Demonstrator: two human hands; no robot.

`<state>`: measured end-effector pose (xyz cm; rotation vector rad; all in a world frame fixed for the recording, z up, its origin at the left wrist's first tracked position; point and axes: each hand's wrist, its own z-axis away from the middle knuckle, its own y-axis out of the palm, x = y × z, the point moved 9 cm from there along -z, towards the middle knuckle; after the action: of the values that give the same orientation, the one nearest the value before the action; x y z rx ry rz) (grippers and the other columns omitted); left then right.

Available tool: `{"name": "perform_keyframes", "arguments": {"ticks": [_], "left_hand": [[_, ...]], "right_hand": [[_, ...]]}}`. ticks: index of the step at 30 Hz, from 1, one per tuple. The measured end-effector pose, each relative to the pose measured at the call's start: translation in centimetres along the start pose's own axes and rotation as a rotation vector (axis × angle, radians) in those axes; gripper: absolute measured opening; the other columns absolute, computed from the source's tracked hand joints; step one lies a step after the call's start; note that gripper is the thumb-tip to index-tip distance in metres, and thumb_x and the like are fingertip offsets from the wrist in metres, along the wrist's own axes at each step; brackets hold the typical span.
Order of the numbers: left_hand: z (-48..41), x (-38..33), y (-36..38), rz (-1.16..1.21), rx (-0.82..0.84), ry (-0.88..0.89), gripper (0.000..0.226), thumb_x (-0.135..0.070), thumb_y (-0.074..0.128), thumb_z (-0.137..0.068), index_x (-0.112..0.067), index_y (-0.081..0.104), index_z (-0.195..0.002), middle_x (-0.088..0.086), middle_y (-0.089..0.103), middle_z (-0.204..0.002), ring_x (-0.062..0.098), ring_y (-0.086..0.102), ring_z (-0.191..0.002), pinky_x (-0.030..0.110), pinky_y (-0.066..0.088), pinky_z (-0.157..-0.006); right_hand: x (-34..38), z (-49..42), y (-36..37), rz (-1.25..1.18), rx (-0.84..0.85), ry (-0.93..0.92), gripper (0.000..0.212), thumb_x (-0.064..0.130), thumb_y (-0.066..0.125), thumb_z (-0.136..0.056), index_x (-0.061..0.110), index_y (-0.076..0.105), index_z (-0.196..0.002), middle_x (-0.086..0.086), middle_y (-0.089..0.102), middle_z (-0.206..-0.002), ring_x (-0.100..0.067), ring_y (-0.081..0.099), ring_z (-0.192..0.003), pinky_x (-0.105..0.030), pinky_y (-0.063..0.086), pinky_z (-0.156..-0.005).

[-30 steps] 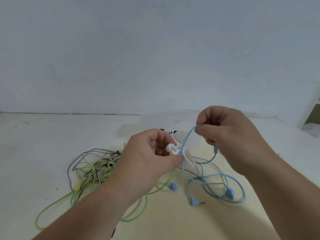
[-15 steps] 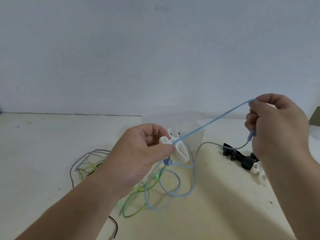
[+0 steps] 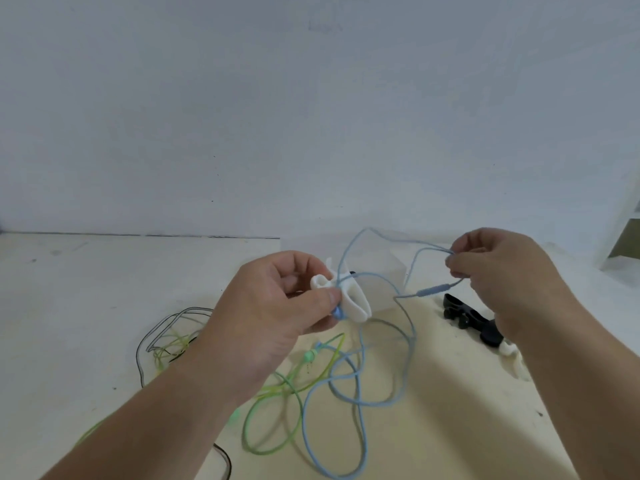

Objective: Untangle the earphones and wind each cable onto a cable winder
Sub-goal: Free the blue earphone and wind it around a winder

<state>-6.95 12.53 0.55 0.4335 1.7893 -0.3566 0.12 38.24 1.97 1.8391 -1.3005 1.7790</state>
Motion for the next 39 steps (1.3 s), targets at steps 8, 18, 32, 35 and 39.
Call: {"name": "perform_keyframes", "arguments": {"ticks": [8,18,32,35,39], "left_hand": [[0.3,-0.3,0.9,-0.219,0.039,0.054,0.015,-0.014,0.078,-0.066,-0.020,0.069,-0.076,0.004,0.073,-0.075,0.028,0.070,-0.071,0.047,0.059,-0.074],[0.0,-0.4,0.1,-0.316,-0.019,0.100,0.018,-0.001,0.078,-0.073,-0.015,0.067,-0.077,-0.010,0.070,-0.069,0.009,0.062,-0.061,0.017,0.050,-0.055],[0.3,0.3,1.5,-0.438,0.180,0.073,0.025,-0.010,0.082,-0.075,-0.030,0.069,-0.082,-0.008,0.074,-0.091,0.010,0.070,-0.094,0.035,0.052,-0.097],[0.6,0.2,2.3,-0.409,0.265,0.086,0.028,-0.007,0.081,-0.077,-0.031,0.070,-0.085,-0.007,0.074,-0.099,0.011,0.069,-0.102,0.033,0.049,-0.101],[0.9,-0.1,2.9,-0.278,0.327,0.098,0.022,-0.010,0.079,-0.071,-0.024,0.070,-0.085,0.000,0.075,-0.097,0.015,0.071,-0.097,0.028,0.050,-0.095]], "right_hand": [[5.4,4.1,3.7,-0.196,0.420,-0.441,0.038,0.010,0.065,-0.079,0.027,0.068,-0.113,0.013,0.071,-0.115,0.001,0.060,-0.115,-0.029,0.043,-0.102],[2.5,7.1,8.3,0.211,0.963,-0.305,0.038,0.028,0.075,-0.083,0.033,0.066,-0.120,0.003,0.077,-0.082,-0.005,0.070,-0.085,-0.026,0.047,-0.092],[3.5,4.7,6.3,-0.469,0.764,-0.117,0.008,0.012,0.072,-0.079,0.012,0.073,-0.071,-0.001,0.027,-0.054,-0.015,0.024,-0.048,-0.028,0.044,-0.060],[2.7,3.8,6.1,-0.423,0.649,-0.112,0.025,0.012,0.061,-0.091,0.014,0.073,-0.070,-0.001,0.028,-0.056,-0.018,0.023,-0.051,-0.028,0.042,-0.061],[2.1,3.6,6.6,-0.361,0.614,-0.097,0.025,0.011,0.061,-0.095,0.010,0.072,-0.073,0.000,0.031,-0.056,-0.016,0.026,-0.051,-0.029,0.038,-0.060]]}}
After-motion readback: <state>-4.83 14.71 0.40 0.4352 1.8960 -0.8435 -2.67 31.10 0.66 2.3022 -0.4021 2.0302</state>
